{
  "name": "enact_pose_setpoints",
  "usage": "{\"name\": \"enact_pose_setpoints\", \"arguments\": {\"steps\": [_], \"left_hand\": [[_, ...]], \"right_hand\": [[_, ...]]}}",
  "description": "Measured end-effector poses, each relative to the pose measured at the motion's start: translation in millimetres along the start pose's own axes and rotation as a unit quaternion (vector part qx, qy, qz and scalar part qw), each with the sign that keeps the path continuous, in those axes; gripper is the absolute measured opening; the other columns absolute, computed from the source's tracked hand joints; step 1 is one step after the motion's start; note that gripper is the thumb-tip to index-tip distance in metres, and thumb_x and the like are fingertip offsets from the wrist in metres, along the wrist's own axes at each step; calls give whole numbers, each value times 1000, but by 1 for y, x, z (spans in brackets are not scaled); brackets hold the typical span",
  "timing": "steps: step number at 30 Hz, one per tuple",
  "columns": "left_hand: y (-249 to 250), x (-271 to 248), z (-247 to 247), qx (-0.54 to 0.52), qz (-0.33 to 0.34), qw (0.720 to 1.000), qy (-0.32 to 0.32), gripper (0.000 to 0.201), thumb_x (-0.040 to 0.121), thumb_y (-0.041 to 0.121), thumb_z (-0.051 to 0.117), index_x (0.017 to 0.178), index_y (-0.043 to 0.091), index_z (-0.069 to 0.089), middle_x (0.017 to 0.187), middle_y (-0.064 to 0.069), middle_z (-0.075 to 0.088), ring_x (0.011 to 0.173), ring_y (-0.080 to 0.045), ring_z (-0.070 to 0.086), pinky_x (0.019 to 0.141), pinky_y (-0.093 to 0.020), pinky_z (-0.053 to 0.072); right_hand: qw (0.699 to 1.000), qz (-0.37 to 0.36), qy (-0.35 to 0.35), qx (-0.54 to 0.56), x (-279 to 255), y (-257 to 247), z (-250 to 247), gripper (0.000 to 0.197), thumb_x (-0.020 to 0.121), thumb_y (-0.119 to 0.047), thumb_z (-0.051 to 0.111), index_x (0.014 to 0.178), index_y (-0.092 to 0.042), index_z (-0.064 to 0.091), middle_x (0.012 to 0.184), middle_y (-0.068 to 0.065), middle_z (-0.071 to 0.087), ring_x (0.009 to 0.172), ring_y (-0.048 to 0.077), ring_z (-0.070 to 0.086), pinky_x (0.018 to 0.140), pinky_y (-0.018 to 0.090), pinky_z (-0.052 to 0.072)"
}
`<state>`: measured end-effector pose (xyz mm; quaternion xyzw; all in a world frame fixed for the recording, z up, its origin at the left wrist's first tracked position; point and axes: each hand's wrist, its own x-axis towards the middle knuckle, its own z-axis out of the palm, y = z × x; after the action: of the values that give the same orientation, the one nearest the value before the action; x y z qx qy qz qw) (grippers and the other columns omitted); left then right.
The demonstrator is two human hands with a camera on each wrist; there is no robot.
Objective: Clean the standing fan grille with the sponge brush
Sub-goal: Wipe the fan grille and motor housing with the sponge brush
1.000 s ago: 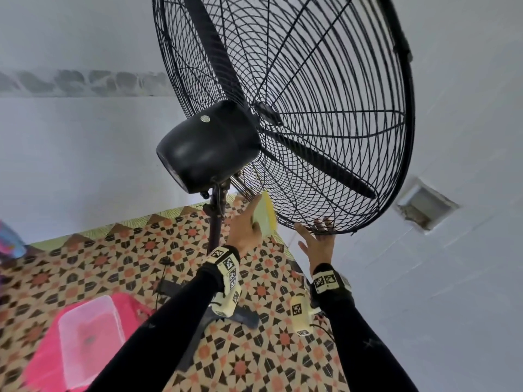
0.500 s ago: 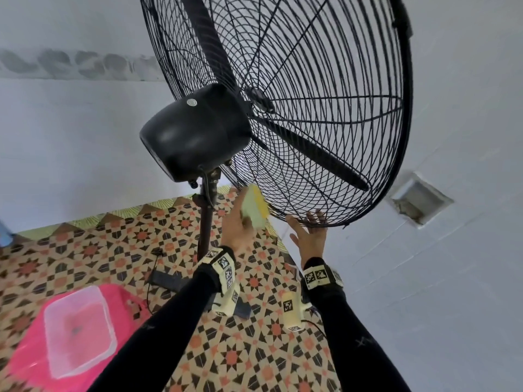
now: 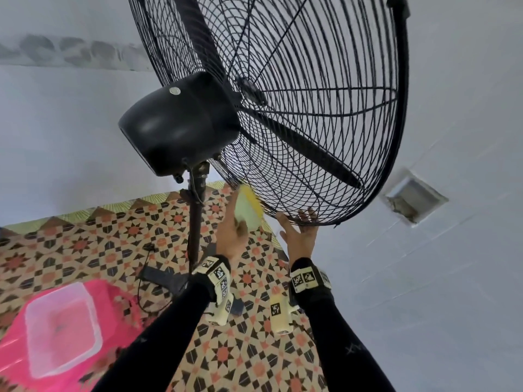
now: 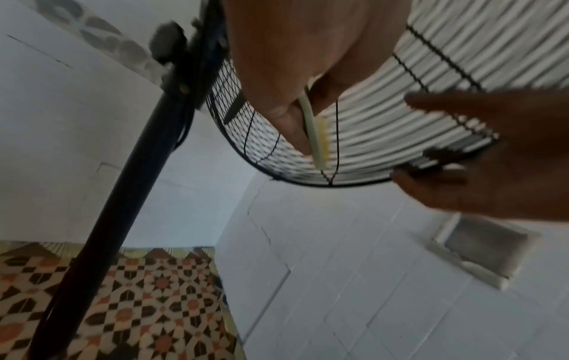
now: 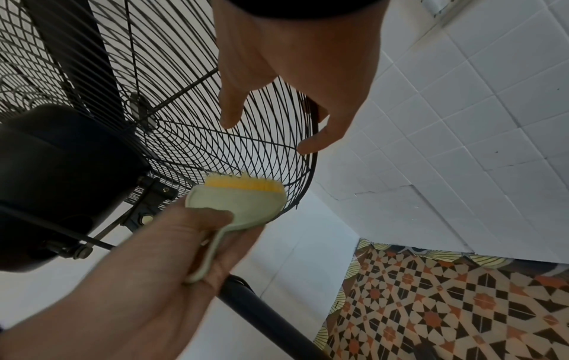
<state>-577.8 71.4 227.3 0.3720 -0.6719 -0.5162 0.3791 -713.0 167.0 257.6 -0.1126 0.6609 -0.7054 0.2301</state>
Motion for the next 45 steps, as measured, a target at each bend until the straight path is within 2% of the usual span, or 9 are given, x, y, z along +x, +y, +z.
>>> {"name": "enact_pose_setpoints", "arguments": {"steps": [4,7,10,19,22,31,35,40,45], "left_hand": [[-28,5,26,-67,-155,981,-95,75,98,2,59,161,22,26,148,-13,51,106,-25,67,82,-49,64],[-43,13,46,-125,-293,945,-80,54,93,3,70,143,5,50,128,-17,66,90,-23,69,71,-34,62],[-61,21,70,-196,-345,917,-39,59,82,4,83,134,0,58,129,-20,67,113,-40,66,97,-52,57],[-66,-8,65,-250,-288,915,130,9,91,10,76,90,2,71,80,-15,75,64,-25,68,60,-31,56],[-59,-3,71,-172,-280,944,17,11,93,11,74,89,2,68,71,-9,65,64,-25,59,58,-33,51],[-69,-15,61,-200,-288,932,93,19,85,22,84,100,20,73,107,-12,77,100,-35,74,86,-48,62],[-42,0,61,-127,-266,956,-7,33,92,5,73,122,-7,68,115,-15,73,85,-23,67,55,-10,50],[-44,-5,49,-162,-262,944,117,29,96,11,71,122,0,64,109,-12,73,90,-26,71,60,-21,58],[-30,10,40,-47,-225,970,-79,40,91,3,71,130,-4,63,113,-19,73,82,-33,75,70,-45,65]], "right_hand": [[999,14,6,-48,4,5,-3,90,45,-65,96,120,-60,47,133,-20,56,123,19,62,100,50,54],[997,14,12,-74,3,3,-2,108,44,-69,95,136,-50,42,130,-19,57,118,20,66,100,48,55],[996,3,19,-82,3,0,-4,115,45,-64,96,143,-40,43,132,-13,59,123,17,61,102,47,54],[993,15,23,-112,3,-5,-5,106,42,-75,91,132,-49,43,132,-18,60,118,16,65,94,54,57],[993,24,22,-112,1,-1,-5,112,41,-75,92,137,-49,40,133,-18,59,115,18,67,90,56,58],[991,19,26,-127,3,-8,-5,113,38,-78,90,135,-47,41,121,-22,59,111,17,69,90,53,59],[992,30,23,-120,-2,-4,-8,106,41,-75,91,131,-46,44,123,-21,58,112,16,68,88,53,60],[993,8,17,-117,5,-8,-7,105,42,-73,93,131,-47,44,130,-16,60,113,17,68,92,51,58],[993,-2,18,-113,3,-3,-6,102,44,-71,93,129,-50,42,131,-11,58,121,19,61,100,46,55]]}}
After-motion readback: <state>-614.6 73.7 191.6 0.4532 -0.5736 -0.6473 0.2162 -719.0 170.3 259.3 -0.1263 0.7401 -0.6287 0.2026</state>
